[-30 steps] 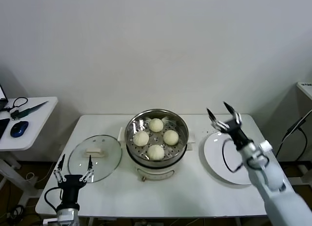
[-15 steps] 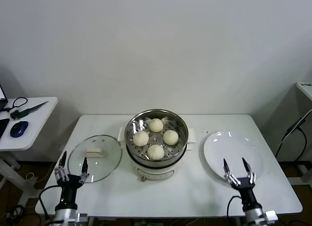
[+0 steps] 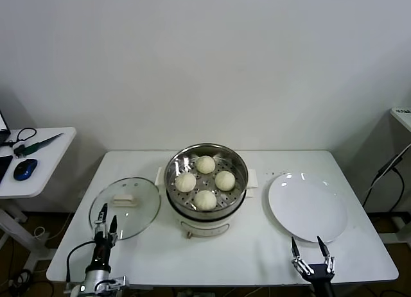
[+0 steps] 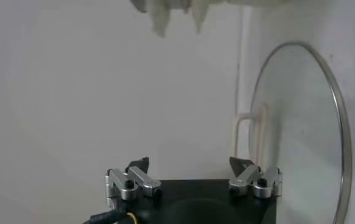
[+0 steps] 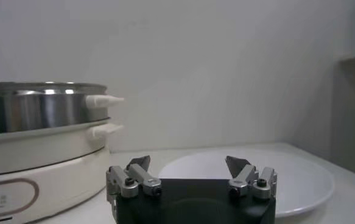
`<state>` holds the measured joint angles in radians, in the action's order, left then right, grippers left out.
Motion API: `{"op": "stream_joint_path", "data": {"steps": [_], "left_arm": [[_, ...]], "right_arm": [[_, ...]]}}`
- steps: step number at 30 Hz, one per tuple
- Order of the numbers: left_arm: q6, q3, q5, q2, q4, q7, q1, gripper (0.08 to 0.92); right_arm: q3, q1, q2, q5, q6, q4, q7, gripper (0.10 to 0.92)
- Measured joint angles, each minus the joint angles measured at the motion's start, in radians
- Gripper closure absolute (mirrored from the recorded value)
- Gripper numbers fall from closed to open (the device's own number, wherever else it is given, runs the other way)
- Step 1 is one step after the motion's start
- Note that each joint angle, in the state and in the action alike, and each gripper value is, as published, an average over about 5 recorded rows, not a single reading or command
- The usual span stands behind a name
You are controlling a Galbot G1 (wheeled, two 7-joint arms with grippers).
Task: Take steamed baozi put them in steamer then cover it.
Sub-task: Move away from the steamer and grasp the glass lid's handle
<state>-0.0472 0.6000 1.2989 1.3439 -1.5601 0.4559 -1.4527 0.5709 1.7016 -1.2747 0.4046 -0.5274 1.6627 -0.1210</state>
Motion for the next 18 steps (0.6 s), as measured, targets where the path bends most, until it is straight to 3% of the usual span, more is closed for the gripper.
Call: {"op": "stream_joint_path", "data": {"steps": [18], "left_arm": [[-0.043,-0.048,0.149,-0.031,0.229,-0.006,0.220,0.177]], "right_arm": [[0.016,0.079,-0.018,-0.022,-0.008,0.041,0.002,0.203]]}}
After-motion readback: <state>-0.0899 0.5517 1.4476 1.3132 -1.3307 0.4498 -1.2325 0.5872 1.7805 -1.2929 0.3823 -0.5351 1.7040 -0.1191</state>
